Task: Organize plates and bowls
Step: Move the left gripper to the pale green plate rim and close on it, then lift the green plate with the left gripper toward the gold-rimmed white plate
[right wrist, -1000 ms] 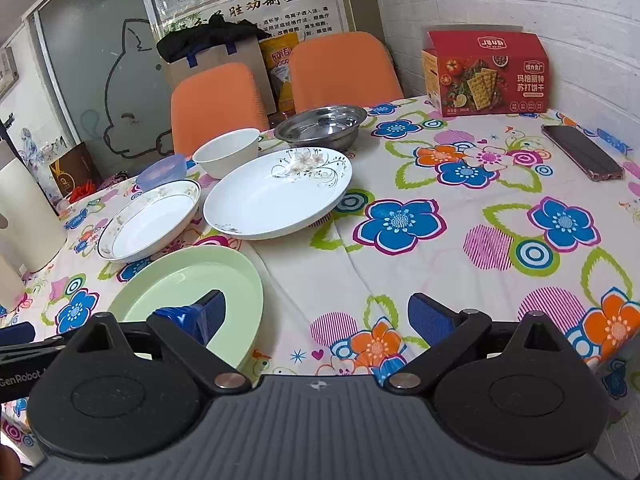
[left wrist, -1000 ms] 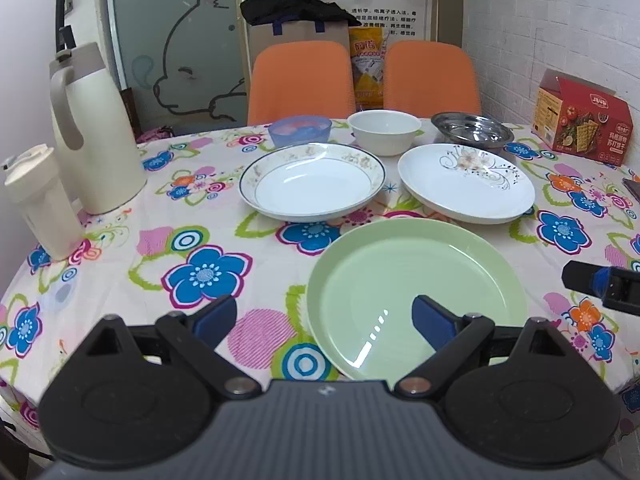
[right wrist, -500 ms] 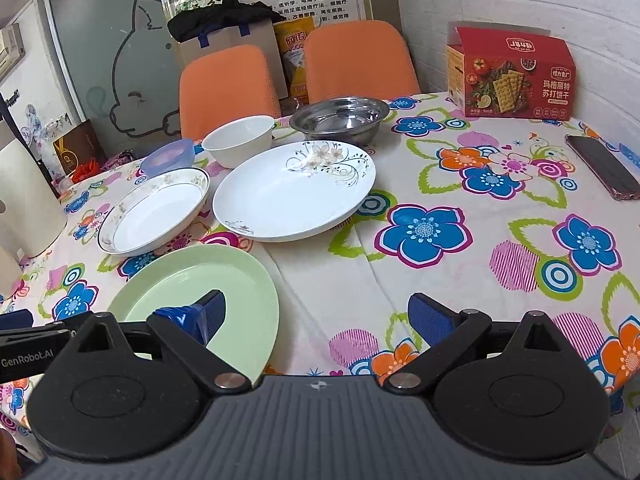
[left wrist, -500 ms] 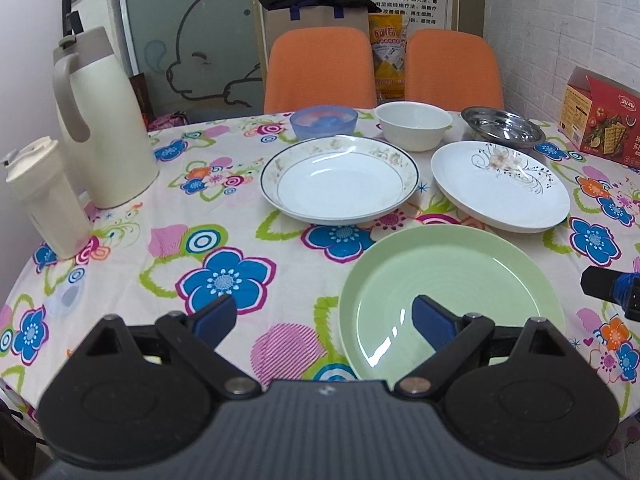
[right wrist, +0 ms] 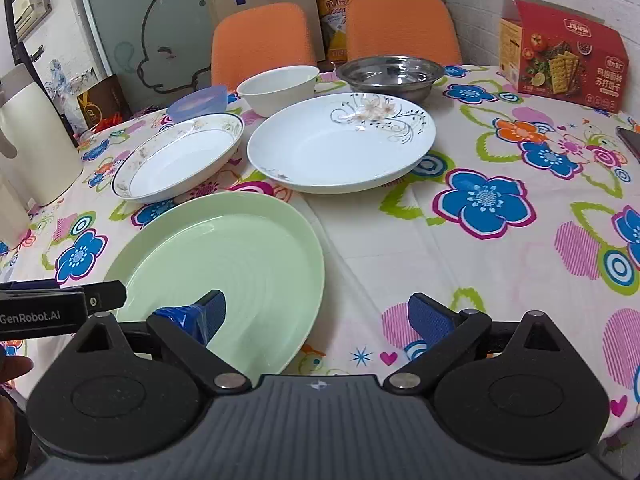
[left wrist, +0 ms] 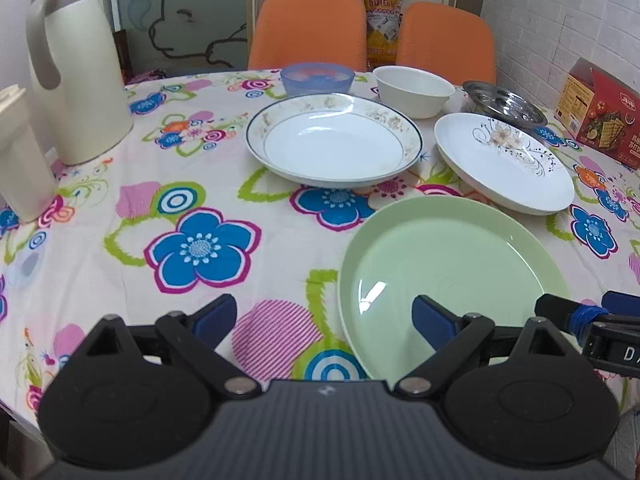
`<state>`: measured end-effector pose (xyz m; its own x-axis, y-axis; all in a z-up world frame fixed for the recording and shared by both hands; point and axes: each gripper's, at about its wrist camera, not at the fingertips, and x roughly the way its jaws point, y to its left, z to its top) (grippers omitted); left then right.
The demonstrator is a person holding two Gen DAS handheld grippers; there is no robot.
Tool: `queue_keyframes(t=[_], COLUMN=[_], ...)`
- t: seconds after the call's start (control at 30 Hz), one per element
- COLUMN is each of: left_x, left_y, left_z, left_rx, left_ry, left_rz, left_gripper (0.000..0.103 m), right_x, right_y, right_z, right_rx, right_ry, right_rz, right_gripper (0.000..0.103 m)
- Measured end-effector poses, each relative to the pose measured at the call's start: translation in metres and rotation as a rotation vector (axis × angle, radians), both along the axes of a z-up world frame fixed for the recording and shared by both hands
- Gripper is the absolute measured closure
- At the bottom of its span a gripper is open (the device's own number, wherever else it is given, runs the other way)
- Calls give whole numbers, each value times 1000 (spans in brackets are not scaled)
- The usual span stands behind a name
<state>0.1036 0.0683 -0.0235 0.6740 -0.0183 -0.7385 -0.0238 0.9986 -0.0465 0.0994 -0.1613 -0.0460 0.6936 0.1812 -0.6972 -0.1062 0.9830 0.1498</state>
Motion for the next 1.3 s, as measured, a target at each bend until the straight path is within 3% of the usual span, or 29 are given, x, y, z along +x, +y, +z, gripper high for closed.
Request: queue_keyframes(t=[0.1, 0.27, 0.37, 0.5, 0.63, 0.67, 0.73, 0.77, 0.97, 1.07, 1.3], left_x=[3, 4, 4, 3, 3, 3, 1, 0, -7, -17, -15], left_y=[2, 5, 2, -6, -10, -11, -13, -14, -17, -3, 54], left_z=[-7, -17, -20, -22, -21, -20, -19, -18, -10, 5, -1], left_rx=[-23, -43, -34, -4, -13, -15, -18, -15, 20, 39, 28], left_ry=[5, 7, 5, -10, -38, -41, -51, -52, -84, -119, -53], left_rz=[-13, -50, -80, -133, -182, -191, -214, -219, -193, -166, -38], left_gripper=[10, 10, 11, 13, 29, 31, 47, 49, 55, 56, 56], right_x=[2, -5, -16, -12, -15, -16, -17, -17, -24, -29, -17], right_y=[7, 27, 22, 24, 36, 38, 37, 37, 56, 68, 119], right_z=[-8, -17, -24, -20, -21, -23, -23, -23, -13, -3, -13], right_rx=[23, -128, -110, -122, -105, -105, -99, -100, -172, -145, -116], right_ry=[17, -45, -125, -104, -123, -138, -149, -151, -180, -218, -186], right_rz=[50, 105, 132, 137, 246, 245, 240, 237, 223, 255, 374], right_gripper=[16, 16, 15, 16, 18, 18, 20, 22, 23, 22, 22])
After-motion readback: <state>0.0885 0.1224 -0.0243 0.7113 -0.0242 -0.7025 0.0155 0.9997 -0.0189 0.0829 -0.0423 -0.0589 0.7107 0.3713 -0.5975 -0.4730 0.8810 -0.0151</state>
